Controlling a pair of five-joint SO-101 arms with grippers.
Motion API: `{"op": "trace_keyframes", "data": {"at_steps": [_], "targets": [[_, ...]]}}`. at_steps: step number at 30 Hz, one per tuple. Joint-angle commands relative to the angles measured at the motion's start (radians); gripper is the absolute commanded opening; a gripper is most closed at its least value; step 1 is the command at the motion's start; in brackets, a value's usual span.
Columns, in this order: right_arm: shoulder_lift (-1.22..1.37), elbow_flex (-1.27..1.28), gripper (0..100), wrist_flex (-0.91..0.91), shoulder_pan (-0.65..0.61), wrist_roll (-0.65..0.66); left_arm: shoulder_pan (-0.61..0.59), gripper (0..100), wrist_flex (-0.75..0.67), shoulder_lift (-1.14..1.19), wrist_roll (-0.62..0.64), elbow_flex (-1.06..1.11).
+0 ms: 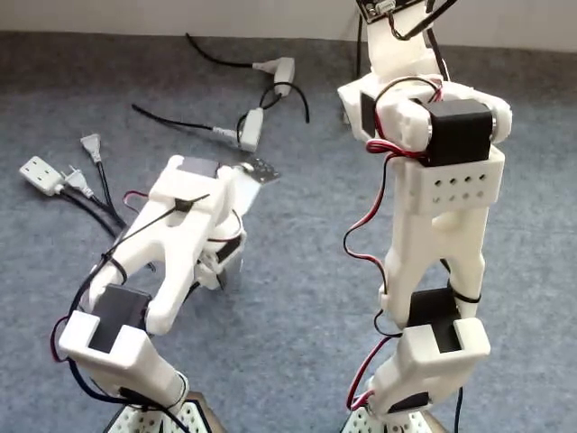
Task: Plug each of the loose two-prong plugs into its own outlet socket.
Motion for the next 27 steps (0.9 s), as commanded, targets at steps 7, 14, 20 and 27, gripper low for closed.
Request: {"op": "trace_keyframes", "data": {"at_steps": [7,14,20,27], "targets": [[-0.015,-0.045,0.6,0.038,0.012,0.011,0.024,1,-0.351,-0.068,0.049,0.185],[-0.015,-0.045,0.6,0.038,0.012,0.011,0.061,5,-0.605,-0.234,0.054,0.401],[-0.015,-0.041,0.6,0.038,0.012,0.011,0.022,23,-0.606,-0.329,0.054,0.458],[-0.015,-0.039,0.6,0.038,0.012,0.011,-0.088,23,-0.502,-0.381,0.054,0.355]]}}
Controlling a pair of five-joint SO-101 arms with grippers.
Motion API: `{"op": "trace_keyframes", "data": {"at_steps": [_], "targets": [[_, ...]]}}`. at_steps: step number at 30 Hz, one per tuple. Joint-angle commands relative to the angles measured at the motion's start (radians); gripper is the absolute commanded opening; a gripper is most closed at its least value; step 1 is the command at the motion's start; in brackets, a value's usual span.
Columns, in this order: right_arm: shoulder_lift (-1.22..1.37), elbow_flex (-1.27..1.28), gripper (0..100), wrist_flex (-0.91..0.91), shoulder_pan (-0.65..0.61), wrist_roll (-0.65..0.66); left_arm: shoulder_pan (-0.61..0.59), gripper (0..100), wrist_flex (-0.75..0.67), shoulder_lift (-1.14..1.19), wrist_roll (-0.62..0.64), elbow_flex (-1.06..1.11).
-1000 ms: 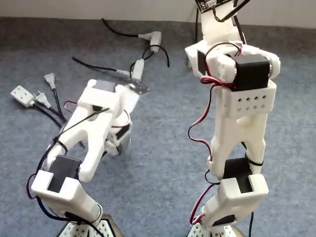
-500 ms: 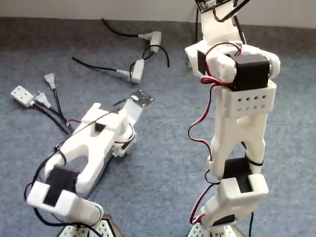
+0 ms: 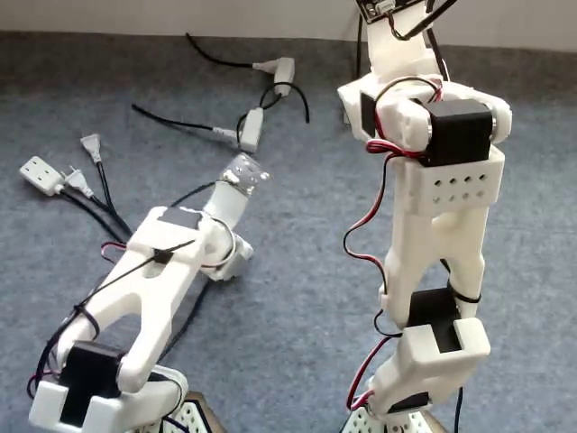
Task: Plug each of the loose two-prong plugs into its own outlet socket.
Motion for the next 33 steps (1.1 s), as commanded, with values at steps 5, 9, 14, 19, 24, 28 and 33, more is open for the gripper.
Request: {"op": "trace_keyframes", "data": {"at_steps": [5,9,14,19,24,28,33], "targets": [[-0.015,-0.039,0.6,0.038,0.012,0.011,-0.154,23,0.338,-0.007,0.014,-0.361],[-0.015,-0.039,0.6,0.038,0.012,0.011,-0.242,23,0.448,0.036,0.014,-0.615],[-0.015,-0.039,0.6,0.038,0.012,0.011,-0.309,23,0.535,0.154,0.049,-0.895],[-0.015,-0.039,0.6,0.038,0.008,0.011,-0.383,23,0.539,0.383,0.166,-1.132],[-0.013,-0.039,0.6,0.038,0.008,0.011,-0.430,23,0.540,0.677,0.278,-1.403],[-0.010,-0.038,0.6,0.036,0.008,0.011,-0.455,23,0.545,0.880,0.288,-1.626],[-0.008,-0.038,0.6,0.035,0.007,0.011,-0.490,23,0.545,1.076,0.290,-1.865]]}}
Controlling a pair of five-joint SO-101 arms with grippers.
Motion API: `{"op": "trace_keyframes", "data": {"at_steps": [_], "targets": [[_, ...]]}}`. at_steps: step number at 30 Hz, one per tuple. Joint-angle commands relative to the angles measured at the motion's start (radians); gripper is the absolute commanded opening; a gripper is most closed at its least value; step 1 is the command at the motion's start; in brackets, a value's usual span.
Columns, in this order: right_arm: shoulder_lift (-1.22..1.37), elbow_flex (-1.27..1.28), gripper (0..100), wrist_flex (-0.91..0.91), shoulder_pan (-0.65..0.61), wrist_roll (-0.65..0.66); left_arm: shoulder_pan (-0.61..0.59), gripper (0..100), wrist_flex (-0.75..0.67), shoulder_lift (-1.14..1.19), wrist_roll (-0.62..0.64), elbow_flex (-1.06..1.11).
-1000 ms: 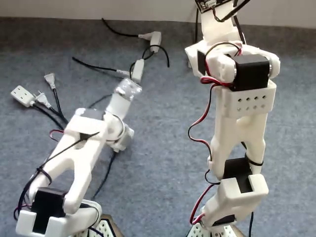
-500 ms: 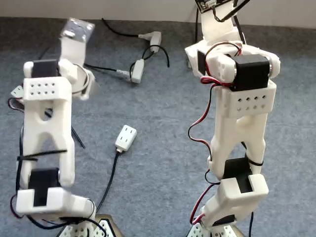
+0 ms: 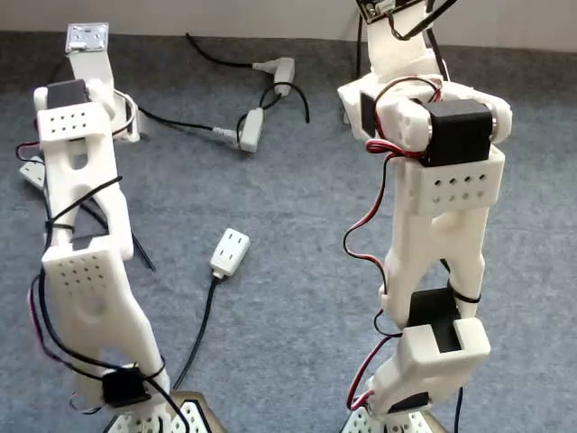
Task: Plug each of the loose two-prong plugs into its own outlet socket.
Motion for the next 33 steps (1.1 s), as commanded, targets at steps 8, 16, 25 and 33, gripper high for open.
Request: {"op": "trace_keyframes", "data": {"at_steps": [8,16,25,33], "targets": [[-0.007,-0.036,0.6,0.035,0.005,0.009,-0.074,23,-0.002,0.318,0.009,-0.475],[-0.007,-0.036,0.6,0.035,0.005,0.009,-0.108,23,-0.068,0.567,0.009,-0.676],[-0.007,-0.036,0.6,0.035,0.005,0.009,-0.150,23,-0.072,0.647,0.009,-0.748],[-0.007,-0.036,0.6,0.035,0.005,0.009,-0.196,23,-0.072,0.634,0.009,-0.751]]}}
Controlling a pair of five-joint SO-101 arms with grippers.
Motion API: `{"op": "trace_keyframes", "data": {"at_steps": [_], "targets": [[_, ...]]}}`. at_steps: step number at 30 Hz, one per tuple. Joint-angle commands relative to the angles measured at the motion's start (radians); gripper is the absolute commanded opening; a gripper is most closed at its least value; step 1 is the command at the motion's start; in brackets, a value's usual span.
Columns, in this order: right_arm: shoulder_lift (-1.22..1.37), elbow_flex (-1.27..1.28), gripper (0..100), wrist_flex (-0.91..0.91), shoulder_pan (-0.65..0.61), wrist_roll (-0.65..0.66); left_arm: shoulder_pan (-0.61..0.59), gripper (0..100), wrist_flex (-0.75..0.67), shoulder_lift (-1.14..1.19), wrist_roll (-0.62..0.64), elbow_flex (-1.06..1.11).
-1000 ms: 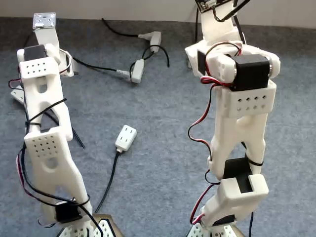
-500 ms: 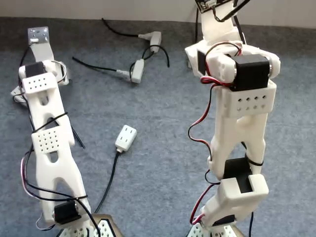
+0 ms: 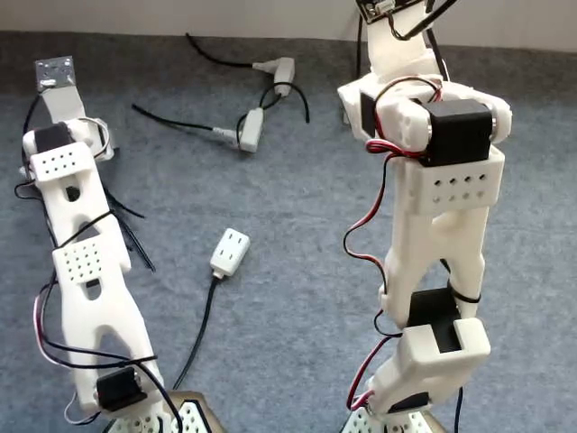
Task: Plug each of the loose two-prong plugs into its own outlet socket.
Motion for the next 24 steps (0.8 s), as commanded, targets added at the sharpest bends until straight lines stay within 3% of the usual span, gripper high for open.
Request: {"op": "trace_keyframes", "data": {"at_steps": [1,10,24], "targets": [[-0.007,-0.036,0.6,0.035,0.005,0.009,-0.041,23,-0.018,-0.027,0.008,-0.036],[-0.007,-0.036,0.6,0.035,0.005,0.008,-0.085,23,-0.017,-0.070,0.098,-0.035],[-0.007,-0.036,0.6,0.035,0.005,0.009,-0.165,23,-0.009,-0.116,0.101,-0.036]]}}
